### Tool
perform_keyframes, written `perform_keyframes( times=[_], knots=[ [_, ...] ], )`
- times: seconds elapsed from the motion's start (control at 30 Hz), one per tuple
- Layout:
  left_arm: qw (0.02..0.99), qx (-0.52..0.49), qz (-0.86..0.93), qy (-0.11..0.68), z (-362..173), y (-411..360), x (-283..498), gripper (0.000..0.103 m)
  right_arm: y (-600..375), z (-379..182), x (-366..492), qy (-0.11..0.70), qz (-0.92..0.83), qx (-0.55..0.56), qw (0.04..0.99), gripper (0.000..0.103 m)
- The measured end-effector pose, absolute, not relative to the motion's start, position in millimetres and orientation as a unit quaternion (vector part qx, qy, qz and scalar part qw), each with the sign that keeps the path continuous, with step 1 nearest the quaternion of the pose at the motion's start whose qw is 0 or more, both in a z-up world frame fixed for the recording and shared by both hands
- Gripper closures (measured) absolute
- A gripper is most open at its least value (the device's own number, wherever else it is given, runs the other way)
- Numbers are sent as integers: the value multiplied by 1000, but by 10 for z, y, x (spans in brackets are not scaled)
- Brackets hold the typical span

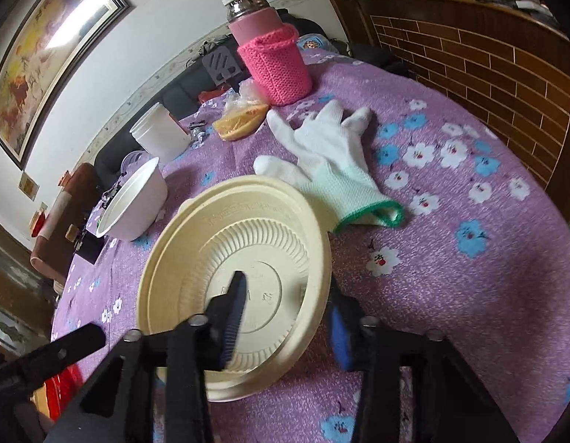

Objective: Organize plates and bowls
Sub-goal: 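Grasp the rim of the second cream plastic bowl with the right tool, then carry the cream bowl onto the red stack and open the right tool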

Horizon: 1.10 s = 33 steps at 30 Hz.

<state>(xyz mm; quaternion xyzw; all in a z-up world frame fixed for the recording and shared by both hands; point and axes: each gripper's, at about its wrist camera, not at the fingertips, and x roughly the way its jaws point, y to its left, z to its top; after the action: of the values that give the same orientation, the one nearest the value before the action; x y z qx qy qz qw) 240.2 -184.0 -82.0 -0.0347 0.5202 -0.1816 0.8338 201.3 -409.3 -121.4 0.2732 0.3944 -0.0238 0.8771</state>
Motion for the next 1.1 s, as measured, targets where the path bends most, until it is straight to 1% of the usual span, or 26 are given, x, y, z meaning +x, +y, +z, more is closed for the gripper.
perform_keyframes(
  times=[0.1, 0.17, 0.23, 0.27, 0.3, 0.37, 0.43, 0.57, 0.8, 0.93, 1.1],
  knots=[
    [831, -21, -184, 524, -930, -2038, 2486, 40, -4120, -1285, 2018, 392, -19, 282, 876, 72],
    [827, -12, -187, 530, -1015, -2170, 2537, 47, -4145, -1323, 2021, 394, -15, 290, 872, 76],
    [819, -12, -192, 541, -1102, -2265, 2591, 64, -4156, -1327, 2006, 391, -12, 291, 873, 78],
    [813, -16, -197, 548, -1151, -2312, 2625, 69, -4142, -1322, 2002, 390, -11, 287, 875, 80],
    [807, -18, -201, 554, -1186, -2348, 2647, 80, -4125, -1316, 2001, 389, -8, 284, 876, 84],
    [810, -10, -196, 553, -1215, -2397, 2657, 83, -4095, -1302, 1989, 388, -14, 272, 880, 85],
    [816, 0, -190, 545, -1199, -2385, 2627, 90, -4089, -1292, 1971, 385, -16, 264, 884, 85],
    [819, -2, -180, 544, -1139, -2267, 2531, 90, -4079, -1293, 1960, 381, 1, 272, 884, 89],
    [832, -15, -153, 534, -903, -1855, 2222, 89, -3780, -1209, 1890, 380, 51, 257, 887, 89],
    [847, -19, -141, 512, -660, -1539, 1960, 89, -3509, -1041, 1749, 379, 78, 256, 886, 89],
    [863, -43, -127, 487, -371, -1033, 1652, 89, -3053, -678, 1596, 364, 111, 227, 896, 89]
  ],
)
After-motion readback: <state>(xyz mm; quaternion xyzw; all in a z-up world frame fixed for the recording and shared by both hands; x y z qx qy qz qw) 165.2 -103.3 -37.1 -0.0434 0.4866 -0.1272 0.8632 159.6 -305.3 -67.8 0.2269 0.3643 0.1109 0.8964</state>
